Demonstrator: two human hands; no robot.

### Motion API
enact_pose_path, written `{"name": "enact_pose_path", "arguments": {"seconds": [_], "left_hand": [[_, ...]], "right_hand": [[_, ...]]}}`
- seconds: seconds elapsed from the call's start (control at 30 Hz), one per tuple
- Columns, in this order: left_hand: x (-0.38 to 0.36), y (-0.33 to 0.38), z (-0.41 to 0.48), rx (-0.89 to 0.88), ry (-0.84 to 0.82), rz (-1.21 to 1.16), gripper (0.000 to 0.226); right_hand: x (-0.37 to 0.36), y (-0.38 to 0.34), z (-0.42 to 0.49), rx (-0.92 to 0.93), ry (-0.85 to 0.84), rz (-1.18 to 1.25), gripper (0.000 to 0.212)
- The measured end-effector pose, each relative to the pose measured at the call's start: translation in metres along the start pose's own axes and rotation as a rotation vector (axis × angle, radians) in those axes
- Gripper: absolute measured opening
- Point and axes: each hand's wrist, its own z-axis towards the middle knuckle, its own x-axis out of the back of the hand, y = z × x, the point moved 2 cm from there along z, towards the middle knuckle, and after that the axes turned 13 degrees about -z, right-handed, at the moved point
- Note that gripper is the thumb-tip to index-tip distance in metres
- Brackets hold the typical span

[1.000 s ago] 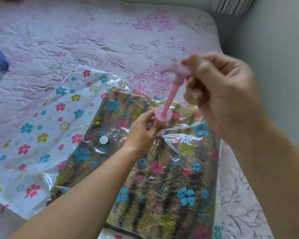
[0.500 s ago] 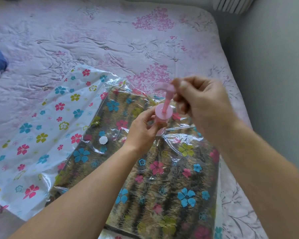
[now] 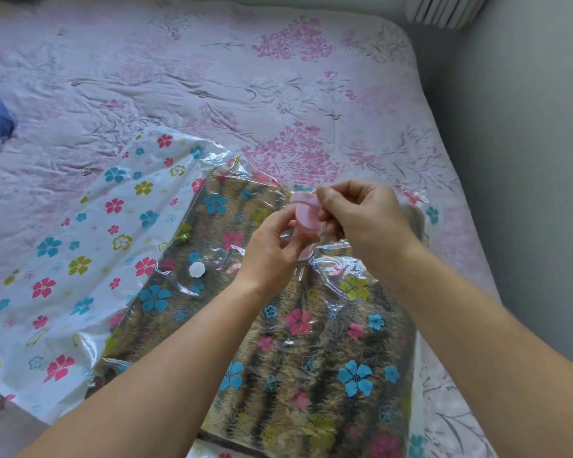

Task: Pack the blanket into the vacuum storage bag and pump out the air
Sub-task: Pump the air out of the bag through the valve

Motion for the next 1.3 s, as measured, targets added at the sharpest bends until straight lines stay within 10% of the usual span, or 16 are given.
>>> {"name": "enact_pose_path", "arguments": {"seconds": [0.23, 0.53, 0.8, 1.1, 1.3], "left_hand": [[-0.001, -0.001, 0.001, -0.003, -0.012, 0.027, 0.043], [0.002, -0.008, -0.001, 0.008, 0.001, 0.059, 0.031], [0.0, -0.007, 0.001, -0.017, -0.001, 0.074, 0.046], [0.002, -0.012, -0.001, -0.009, -0.005, 0.02, 0.031], [0.003, -0.014, 0.002, -0.011, -0.017, 0.037, 0.044]], "right_hand": [[0.032, -0.081, -0.012, 0.391, 0.021, 0.358, 0.015], [-0.005, 0.008, -0.003, -0.064, -0.002, -0.008, 0.015], [0.035, -0.081, -0.005, 0.413, -0.009, 0.321, 0.016], [-0.004, 0.008, -0.006, -0.086, -0.023, -0.02, 0.015], [0.025, -0.061, -0.011, 0.292, -0.027, 0.24, 0.016]]}}
